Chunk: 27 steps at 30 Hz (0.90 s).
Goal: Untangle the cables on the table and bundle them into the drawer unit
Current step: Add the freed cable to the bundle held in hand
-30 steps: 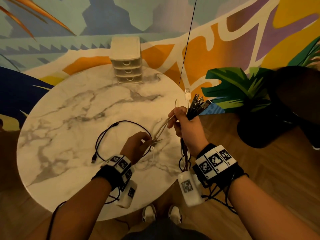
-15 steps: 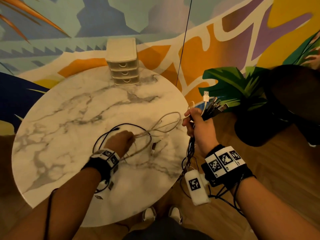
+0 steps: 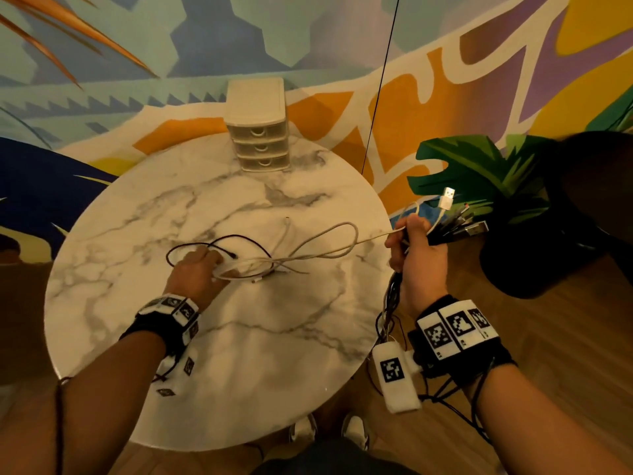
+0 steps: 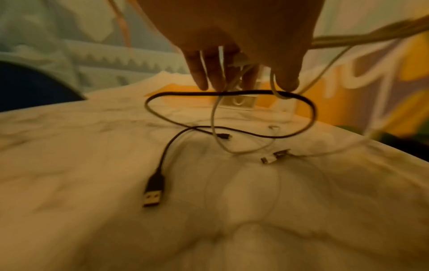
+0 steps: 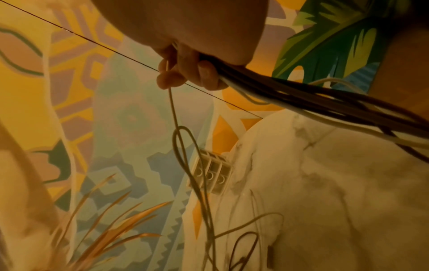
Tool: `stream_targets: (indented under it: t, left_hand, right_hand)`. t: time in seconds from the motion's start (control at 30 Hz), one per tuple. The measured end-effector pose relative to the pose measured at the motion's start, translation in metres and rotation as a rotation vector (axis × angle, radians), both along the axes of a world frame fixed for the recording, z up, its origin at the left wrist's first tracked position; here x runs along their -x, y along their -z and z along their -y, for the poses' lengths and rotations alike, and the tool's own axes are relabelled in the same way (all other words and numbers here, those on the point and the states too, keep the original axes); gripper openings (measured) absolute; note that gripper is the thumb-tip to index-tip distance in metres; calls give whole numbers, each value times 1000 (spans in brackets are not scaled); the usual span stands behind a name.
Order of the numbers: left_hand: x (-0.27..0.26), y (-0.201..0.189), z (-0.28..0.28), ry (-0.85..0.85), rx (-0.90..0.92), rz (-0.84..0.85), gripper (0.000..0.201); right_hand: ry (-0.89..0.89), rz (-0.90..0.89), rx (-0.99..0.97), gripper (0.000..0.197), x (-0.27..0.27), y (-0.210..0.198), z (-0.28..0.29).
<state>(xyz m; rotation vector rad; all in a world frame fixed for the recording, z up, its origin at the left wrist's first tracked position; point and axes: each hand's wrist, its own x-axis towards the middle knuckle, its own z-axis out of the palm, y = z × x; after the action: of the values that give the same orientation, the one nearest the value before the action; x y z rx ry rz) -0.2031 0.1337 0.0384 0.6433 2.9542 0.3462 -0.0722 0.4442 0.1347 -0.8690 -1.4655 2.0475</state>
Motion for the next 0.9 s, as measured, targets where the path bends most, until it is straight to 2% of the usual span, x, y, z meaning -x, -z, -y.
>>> stream_targets:
  t: [0.1, 0.2, 0.27, 0.33, 0.53, 0.6, 0.67, 0.73, 0.77, 0.8, 0.83, 0.9]
  left_hand:
    - [-22, -3, -11, 236, -106, -50, 32]
    - [-47, 1, -27, 280, -134, 117, 25]
    - [-61, 5, -35, 192, -127, 334, 29]
    - [-69, 7, -41, 52, -260, 484, 29]
    - [-56, 0, -47, -201, -487, 604, 18]
    - [-51, -14, -54, -285, -688, 570, 16]
    - [-43, -44, -61, -318, -1011, 543, 13]
    - [-34, -79, -65, -257, -1292, 639, 11]
    - [-29, -91, -66, -217, -1333, 689, 20]
    - [-26, -98, -67, -184, -1296, 709, 23]
    - [-24, -100, -67, -160, -1177, 683, 22]
    - [-22, -95, -66, -122, -824, 560, 21]
  right_hand:
    - [43, 19, 27, 30, 3, 3, -11]
    - [47, 39, 25, 30, 5, 7, -13]
    - [36, 50, 1, 31, 7, 9, -11]
    - [15, 62, -24, 33, 8, 11, -9]
    - [-16, 112, -20, 32, 7, 19, -6]
    - [-21, 120, -27, 32, 6, 23, -5]
    - [-19, 135, -33, 34, 4, 26, -5]
    - [-15, 141, -28, 34, 6, 29, -4]
    - [-11, 141, -22, 33, 8, 30, -3]
    - [-8, 140, -16, 33, 9, 32, -2]
    - [-8, 141, -11, 33, 12, 33, -1]
    - [-8, 145, -17, 32, 14, 35, 0]
